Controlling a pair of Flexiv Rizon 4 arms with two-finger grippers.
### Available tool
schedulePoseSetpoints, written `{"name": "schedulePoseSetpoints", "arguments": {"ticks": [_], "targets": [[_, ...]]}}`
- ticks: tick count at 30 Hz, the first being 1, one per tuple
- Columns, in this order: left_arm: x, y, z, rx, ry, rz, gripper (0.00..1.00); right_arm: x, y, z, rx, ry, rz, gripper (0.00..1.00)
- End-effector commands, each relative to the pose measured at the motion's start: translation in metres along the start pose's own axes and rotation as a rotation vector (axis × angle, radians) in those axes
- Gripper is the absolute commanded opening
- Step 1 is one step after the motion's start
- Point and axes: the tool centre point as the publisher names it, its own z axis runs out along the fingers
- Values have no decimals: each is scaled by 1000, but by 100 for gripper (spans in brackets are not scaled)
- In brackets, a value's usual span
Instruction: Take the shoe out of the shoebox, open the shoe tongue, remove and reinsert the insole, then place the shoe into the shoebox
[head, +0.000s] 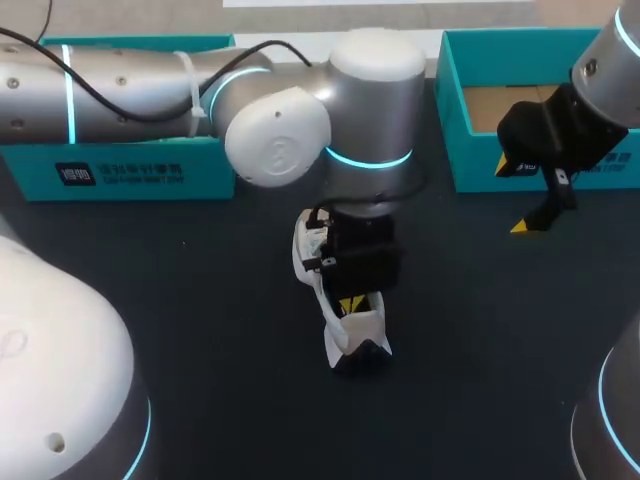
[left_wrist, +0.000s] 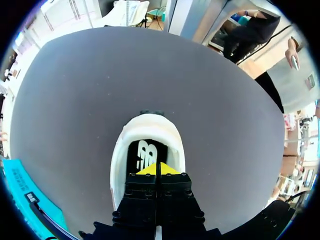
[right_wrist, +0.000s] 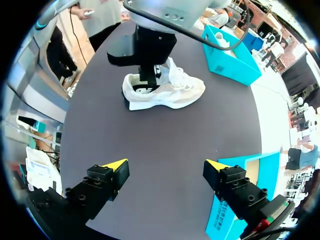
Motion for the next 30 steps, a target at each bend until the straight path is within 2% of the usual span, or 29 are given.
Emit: {"name": "schedulePoseSetpoints", "arguments": {"ticks": [1, 10, 18, 26, 30], "targets": [[8, 1, -20, -94, 14, -3, 0, 0, 0, 1, 1, -1, 0, 100], [18, 15, -28, -269, 60, -34, 0, 0, 0, 1, 1, -1, 0, 100], [17, 37, -13, -380, -10, -94, 0, 0, 0, 1, 1, -1, 0, 100], [15, 48, -10, -417, -79, -61, 0, 0, 0, 1, 1, -1, 0, 100], [15, 51, -12, -398, -107, -55, 0, 0, 0, 1, 1, -1, 0, 100]]}}
